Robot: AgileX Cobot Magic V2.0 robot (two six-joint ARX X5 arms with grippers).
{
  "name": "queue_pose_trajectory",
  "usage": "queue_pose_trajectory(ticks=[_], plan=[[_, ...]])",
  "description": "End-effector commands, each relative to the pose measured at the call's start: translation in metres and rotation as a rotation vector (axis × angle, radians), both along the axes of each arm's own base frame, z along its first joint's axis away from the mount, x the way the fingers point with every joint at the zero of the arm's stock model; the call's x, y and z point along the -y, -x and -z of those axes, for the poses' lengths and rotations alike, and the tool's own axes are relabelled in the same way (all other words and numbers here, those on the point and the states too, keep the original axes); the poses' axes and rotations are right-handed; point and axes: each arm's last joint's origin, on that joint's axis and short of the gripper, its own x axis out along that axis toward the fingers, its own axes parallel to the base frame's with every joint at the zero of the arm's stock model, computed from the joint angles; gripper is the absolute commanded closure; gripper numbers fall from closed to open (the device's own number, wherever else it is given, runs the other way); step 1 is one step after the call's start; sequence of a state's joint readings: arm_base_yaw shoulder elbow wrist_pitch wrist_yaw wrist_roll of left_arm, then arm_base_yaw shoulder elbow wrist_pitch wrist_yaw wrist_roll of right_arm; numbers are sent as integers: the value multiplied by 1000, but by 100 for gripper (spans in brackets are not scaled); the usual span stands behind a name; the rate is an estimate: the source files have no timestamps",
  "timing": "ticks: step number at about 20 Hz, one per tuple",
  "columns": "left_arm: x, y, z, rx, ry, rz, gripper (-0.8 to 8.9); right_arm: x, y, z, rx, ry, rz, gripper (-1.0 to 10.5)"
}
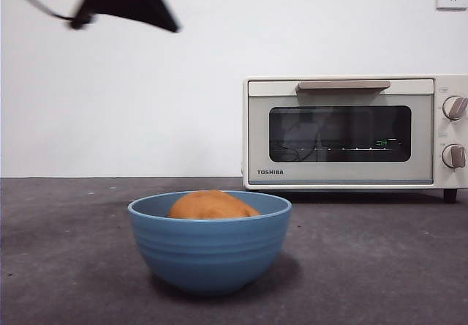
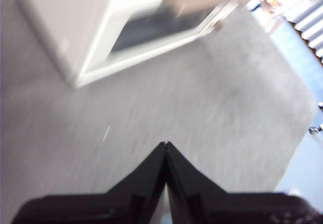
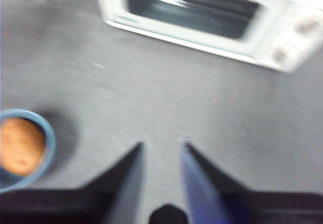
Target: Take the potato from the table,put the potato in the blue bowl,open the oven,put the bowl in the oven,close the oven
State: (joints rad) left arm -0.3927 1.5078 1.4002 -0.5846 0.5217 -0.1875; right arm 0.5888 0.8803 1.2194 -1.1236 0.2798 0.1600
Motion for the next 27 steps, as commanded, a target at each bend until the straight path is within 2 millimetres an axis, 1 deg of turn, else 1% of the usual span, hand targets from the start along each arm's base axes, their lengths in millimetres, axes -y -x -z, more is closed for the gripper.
queue_pose_trajectory(ticks=[1, 4, 6, 8, 10, 12, 14, 16, 18, 20, 23, 27], plan=[[31, -28, -9, 29, 8, 51, 819, 12, 9, 0, 3, 5, 39, 958], [71, -58, -23, 74, 7, 123, 819, 29, 27, -4, 38, -20, 102, 958], [92, -75, -30, 111, 12, 133, 819, 38, 38, -1, 54, -29, 134, 958], [110, -90, -32, 180, 12, 137, 819, 43, 47, 9, 47, -74, 162, 958], [126, -99, -30, 264, 5, 153, 819, 43, 50, 28, -1, -132, 150, 958], [137, -104, -24, 333, -29, 158, 819, 41, 50, 49, -63, -186, 152, 958], [149, -105, -14, 409, -106, 166, 819, 37, 45, 68, -105, -243, 147, 958], [160, -105, -3, 452, -160, 192, 819, 32, 39, 84, -140, -289, 130, 958], [167, -106, 6, 465, -194, 195, 819, 28, 34, 94, -174, -343, 94, 958], [175, -107, 16, 462, -217, 201, 819, 28, 33, 99, -184, -344, 105, 958], [178, -110, 26, 451, -234, 207, 819, 28, 33, 99, -187, -343, 106, 958], [182, -116, 47, 403, -260, 208, 819, 28, 33, 100, -197, -351, 119, 958]])
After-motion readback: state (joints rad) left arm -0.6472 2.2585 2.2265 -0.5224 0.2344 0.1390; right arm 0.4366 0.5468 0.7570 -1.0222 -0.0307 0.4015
